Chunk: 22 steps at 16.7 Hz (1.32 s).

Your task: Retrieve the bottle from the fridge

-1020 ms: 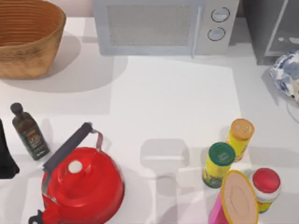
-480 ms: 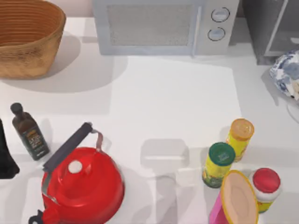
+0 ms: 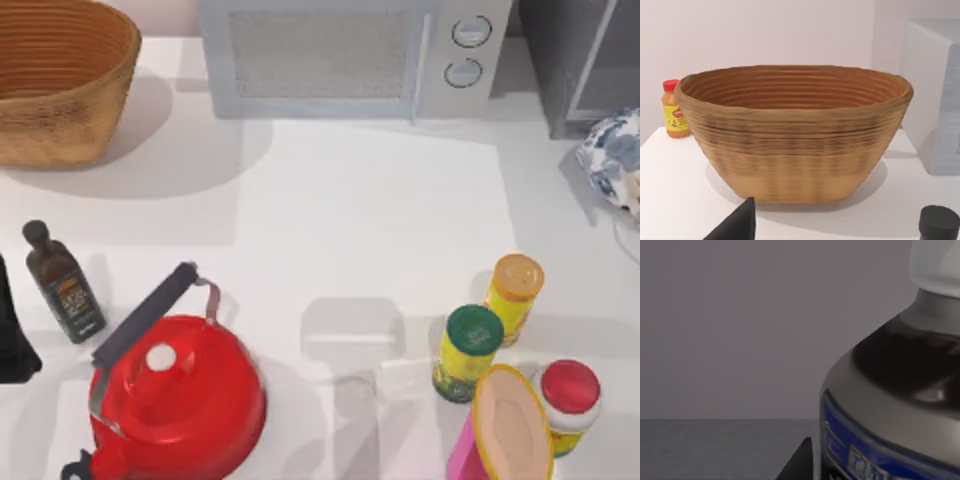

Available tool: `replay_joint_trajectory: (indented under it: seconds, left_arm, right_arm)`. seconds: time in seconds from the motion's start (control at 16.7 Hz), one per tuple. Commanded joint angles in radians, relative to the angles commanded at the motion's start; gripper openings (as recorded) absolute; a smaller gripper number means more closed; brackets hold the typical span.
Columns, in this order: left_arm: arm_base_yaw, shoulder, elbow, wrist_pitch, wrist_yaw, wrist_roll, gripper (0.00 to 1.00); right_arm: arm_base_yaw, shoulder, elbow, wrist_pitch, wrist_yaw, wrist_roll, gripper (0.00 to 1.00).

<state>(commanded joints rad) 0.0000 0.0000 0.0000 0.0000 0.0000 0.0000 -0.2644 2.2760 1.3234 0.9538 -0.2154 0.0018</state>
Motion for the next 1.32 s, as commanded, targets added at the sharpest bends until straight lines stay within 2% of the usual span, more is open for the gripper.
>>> replay_joint_trajectory:
  seconds: [0.36,0.96,1.32]
  left_arm:
    - [0.0,0.0,0.0,0.0,0.0,0.0,1.0]
    - [0.0,0.0,0.0,0.0,0.0,0.0,1.0]
    - [0.0,0.0,0.0,0.0,0.0,0.0,1.0]
  right_arm:
    - [0.0,0.0,0.0,0.0,0.0,0.0,0.02]
    - [-0.003,-0.005,0.001,-0.003,0.0,0.001,0.0]
    - [-0.003,-0.09,0.031,-0.133,-0.002,0.003,0.0]
